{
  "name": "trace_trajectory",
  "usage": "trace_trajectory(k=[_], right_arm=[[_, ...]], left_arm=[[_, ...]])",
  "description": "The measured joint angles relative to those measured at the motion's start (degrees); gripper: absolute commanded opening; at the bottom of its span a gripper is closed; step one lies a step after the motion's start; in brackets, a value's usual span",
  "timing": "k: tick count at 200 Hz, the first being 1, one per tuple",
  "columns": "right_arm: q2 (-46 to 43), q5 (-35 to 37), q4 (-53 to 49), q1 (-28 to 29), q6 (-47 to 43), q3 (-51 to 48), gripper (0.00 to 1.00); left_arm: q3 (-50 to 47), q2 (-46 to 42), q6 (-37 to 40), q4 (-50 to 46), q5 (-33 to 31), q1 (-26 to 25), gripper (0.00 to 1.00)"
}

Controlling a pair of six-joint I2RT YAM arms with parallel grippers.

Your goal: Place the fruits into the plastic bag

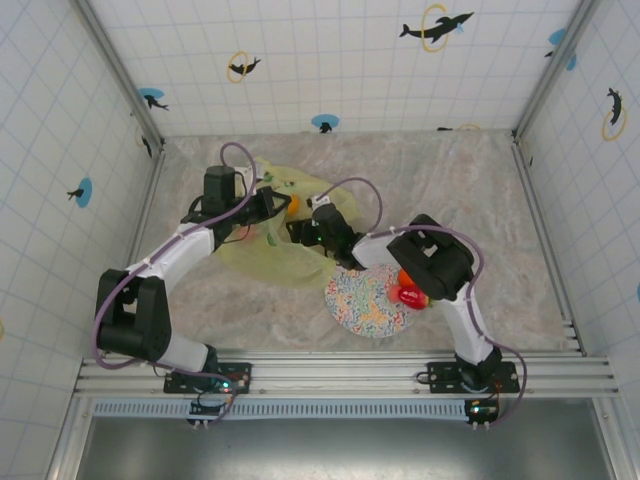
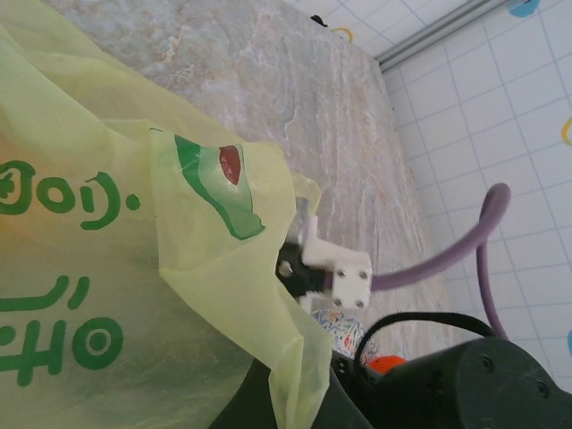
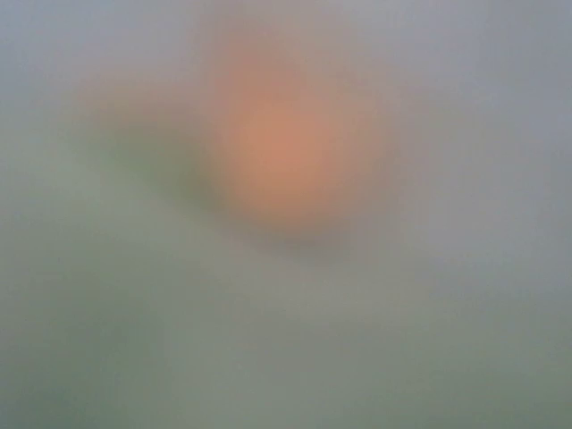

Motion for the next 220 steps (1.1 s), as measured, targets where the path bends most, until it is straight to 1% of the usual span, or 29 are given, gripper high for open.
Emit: trace_trajectory(k=[47, 80, 95, 120, 140, 157, 180, 199, 220], right_arm=[[-10.5, -6.3, -1.2, -1.0, -4.0, -9.4, 0.83], [-18.6, -15.1, -3.2, -3.7, -7.0, -15.5, 0.79], [-22.2, -18.4, -5.8, -4.7, -9.6, -17.8, 0.76], [-27.7, -21.7, -11.2, -4.9, -14.6, -20.5, 0.70], [-32.5, -22.4, -14.5, -5.0, -18.4, -22.6, 0.70], [-36.5, -20.1, -15.4, -5.5, -21.4, -24.6, 0.78], [-38.6, -13.2, -15.7, -6.2, -25.3, -25.0, 0.85], [-37.0, -6.3, -16.6, -6.6, -27.9, -23.4, 0.89], [-32.2, -0.6, -17.2, -6.9, -31.3, -18.7, 0.93]], left_arm=[[0.0, 0.0, 0.2, -0.2, -0.1, 0.0, 0.00], [0.0, 0.0, 0.7, -0.4, -0.1, 0.0, 0.00], [0.0, 0.0, 1.1, -0.4, -0.2, 0.1, 0.00], [0.0, 0.0, 1.2, -0.4, -0.2, 0.1, 0.00], [0.0, 0.0, 1.3, -0.4, -0.2, 0.1, 0.00], [0.0, 0.0, 1.3, -0.4, -0.2, 0.1, 0.00], [0.0, 0.0, 1.3, -0.4, -0.2, 0.1, 0.00], [0.0, 0.0, 1.3, -0.5, -0.2, 0.1, 0.00], [0.0, 0.0, 1.3, -0.5, -0.2, 0.1, 0.00]])
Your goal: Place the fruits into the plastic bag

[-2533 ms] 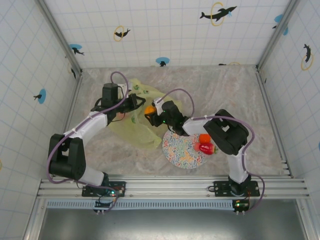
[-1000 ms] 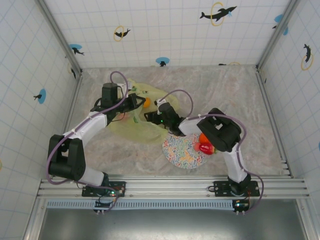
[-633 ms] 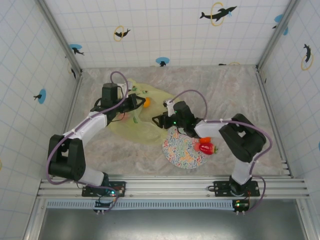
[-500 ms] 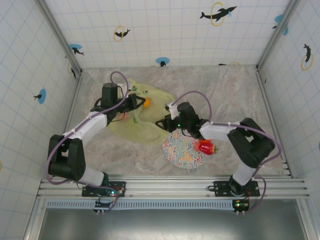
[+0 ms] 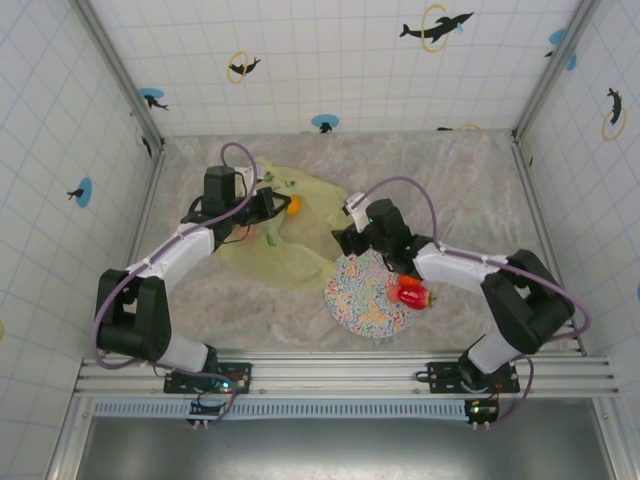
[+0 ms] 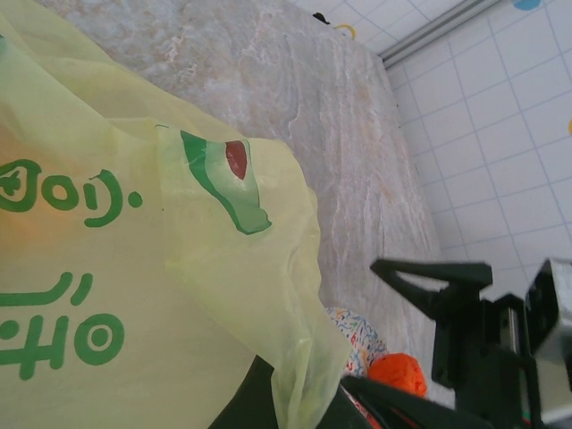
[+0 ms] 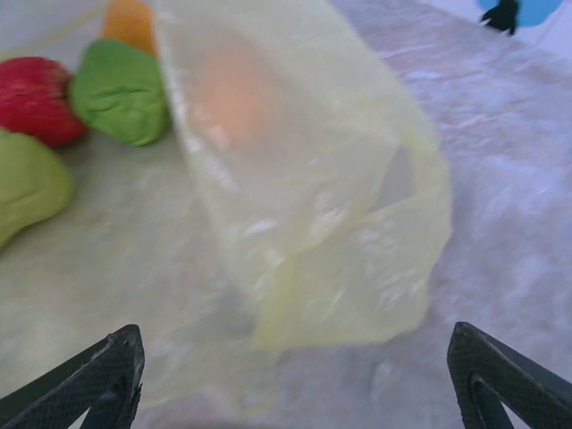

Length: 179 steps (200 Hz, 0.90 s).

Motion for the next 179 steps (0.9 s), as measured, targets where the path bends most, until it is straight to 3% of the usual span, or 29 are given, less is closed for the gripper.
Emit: trace_trajectory(k=[54, 72, 135, 151, 179], right_arm=[[11.7, 4.2, 0.2, 0.5, -4.5, 9.5, 0.91], [14.6, 4.9, 0.2, 1.3, -5.0, 11.4, 0.86], [18.0, 14.1, 2.4, 3.5, -5.7, 12.6, 0.26], [17.7, 15.9, 4.1, 3.6, -6.3, 12.0, 0.04], [14.6, 17.1, 5.2, 3.9, -5.6, 8.9, 0.00]], left_arm=[[0.0, 0.0, 0.0, 0.0, 0.0, 0.0, 0.00], [0.0, 0.0, 0.0, 0.0, 0.0, 0.0, 0.00], [0.0, 0.0, 0.0, 0.0, 0.0, 0.0, 0.00], [0.0, 0.0, 0.0, 0.0, 0.0, 0.0, 0.00], [0.0, 0.0, 0.0, 0.0, 0.0, 0.0, 0.00]])
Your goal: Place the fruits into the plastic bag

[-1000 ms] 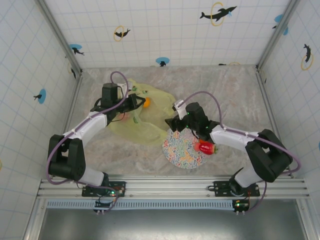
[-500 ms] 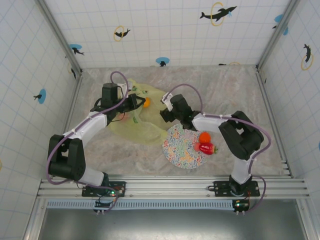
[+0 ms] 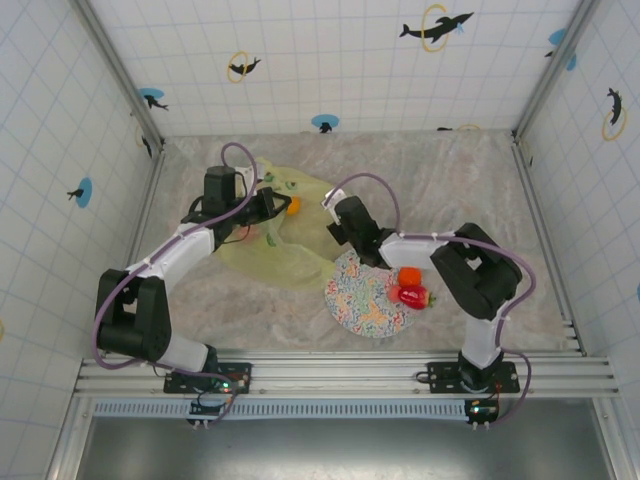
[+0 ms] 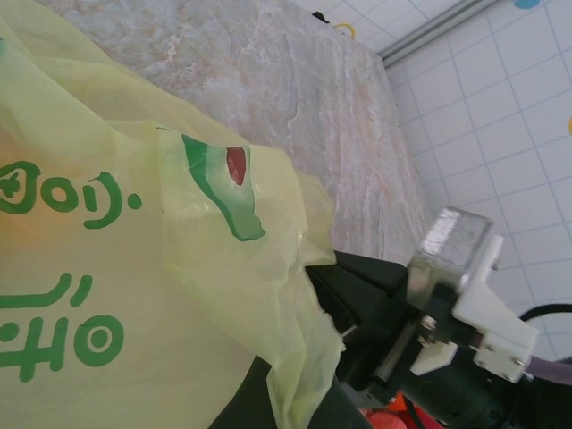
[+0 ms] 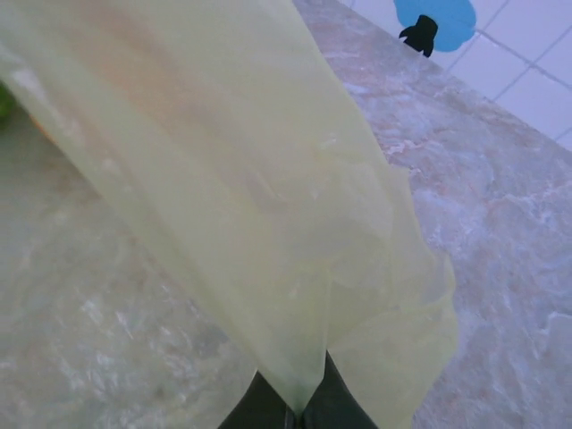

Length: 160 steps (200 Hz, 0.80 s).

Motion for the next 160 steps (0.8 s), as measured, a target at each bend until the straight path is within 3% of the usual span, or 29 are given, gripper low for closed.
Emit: trace_trajectory(k=[79, 160], right_arm=[[-15.2, -4.8, 0.3, 2.1, 2.2, -4.7, 0.00], [-18.9, -8.0, -3.3, 0.9, 3.9, -3.7, 0.00]], left_arm=[[0.9, 0.7, 2.4, -1.5, -0.1, 0.0, 0.00], [5.4, 2.4, 0.7, -3.8, -1.0, -0.1, 0.00]])
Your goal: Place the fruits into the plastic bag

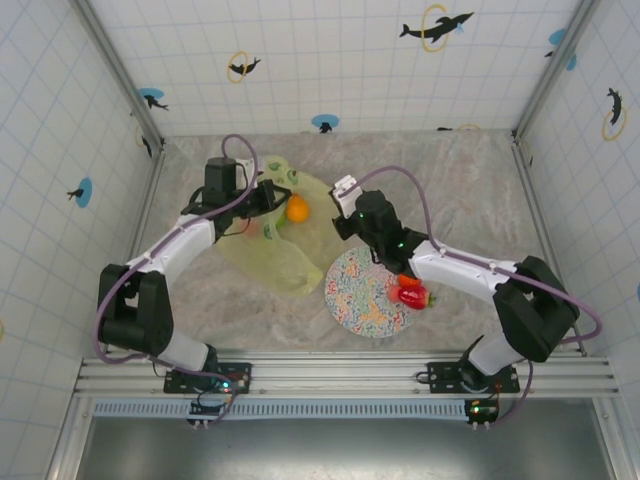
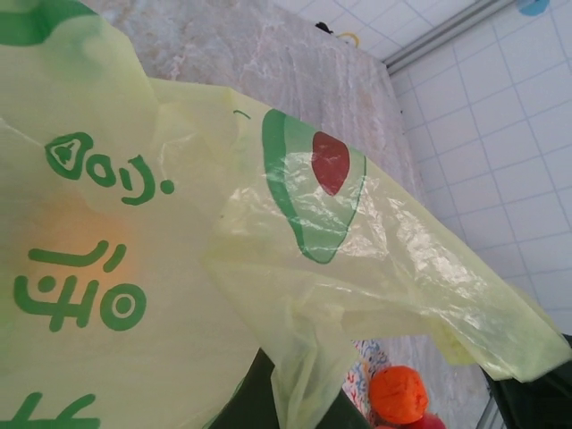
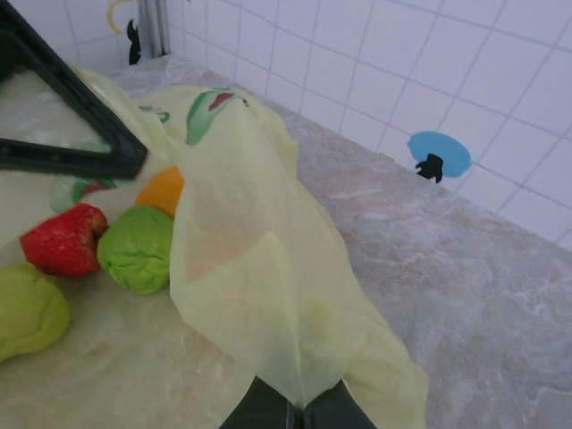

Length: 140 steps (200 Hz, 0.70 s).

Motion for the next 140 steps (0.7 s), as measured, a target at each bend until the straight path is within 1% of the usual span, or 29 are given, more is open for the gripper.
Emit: trace_trajectory(k=[22, 63, 96, 126, 140], right_arm=[[0.2, -0.4, -2.2, -2.0, 0.8, 1.6, 0.00], [0.2, -1.6, -2.2, -5.2, 2.3, 3.3, 0.00], [0.2, -2.2, -2.4, -7.0, 2.8, 3.3, 0.00], [0.1, -3.0, -2.6, -7.8, 3.6, 3.2, 0.00], [0.1, -3.3, -3.1, -7.9, 4.0, 3.2, 0.08]], left_arm=[[1.9, 1.7, -1.0, -0.1, -0.4, -0.2, 0.00], [6.3, 5.6, -2.4, -0.2, -0.5, -0.7, 0.00], [9.1, 7.5, -3.0, -0.1, -0.4, -1.2, 0.00], [9.7, 7.6, -3.5, -0.1, -0.1, -1.6, 0.00], [9.7, 7.6, -3.5, -0.3, -0.1, -1.6, 0.00]])
